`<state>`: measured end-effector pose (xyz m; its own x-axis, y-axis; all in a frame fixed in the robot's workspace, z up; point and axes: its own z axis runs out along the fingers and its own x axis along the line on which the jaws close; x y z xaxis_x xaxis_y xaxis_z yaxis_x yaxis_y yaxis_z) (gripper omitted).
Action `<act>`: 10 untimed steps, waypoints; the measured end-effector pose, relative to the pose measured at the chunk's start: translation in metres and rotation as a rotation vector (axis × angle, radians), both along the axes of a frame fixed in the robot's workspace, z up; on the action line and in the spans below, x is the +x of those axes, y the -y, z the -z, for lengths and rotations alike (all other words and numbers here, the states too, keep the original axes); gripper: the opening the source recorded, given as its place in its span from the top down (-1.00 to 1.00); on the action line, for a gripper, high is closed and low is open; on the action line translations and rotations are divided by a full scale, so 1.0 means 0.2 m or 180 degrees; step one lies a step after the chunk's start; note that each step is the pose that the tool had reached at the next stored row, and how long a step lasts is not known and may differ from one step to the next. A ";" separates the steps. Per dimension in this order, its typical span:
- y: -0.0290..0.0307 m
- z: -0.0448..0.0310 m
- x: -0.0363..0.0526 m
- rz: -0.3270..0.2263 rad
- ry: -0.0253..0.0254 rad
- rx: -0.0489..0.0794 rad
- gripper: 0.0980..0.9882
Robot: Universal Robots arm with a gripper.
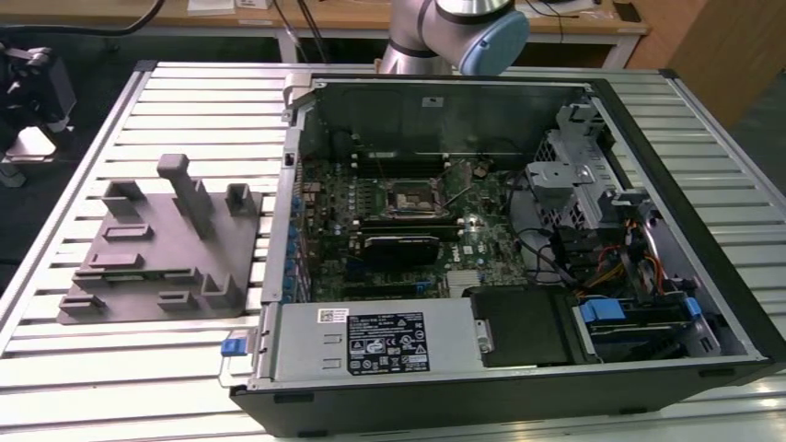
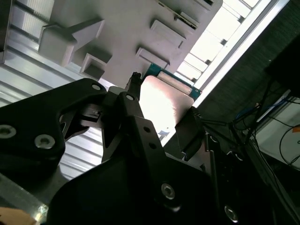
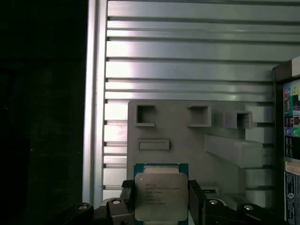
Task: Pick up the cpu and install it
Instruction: 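Pick up the cpu and move it towards the insertion slot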
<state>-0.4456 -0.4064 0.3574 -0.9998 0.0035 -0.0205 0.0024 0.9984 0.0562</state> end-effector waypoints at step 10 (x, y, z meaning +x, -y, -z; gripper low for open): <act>0.000 -0.091 0.000 0.0000 0.0000 0.0000 0.00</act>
<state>-0.4456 -0.4064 0.3756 -0.9998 0.0035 -0.0205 0.0023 0.9984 0.0562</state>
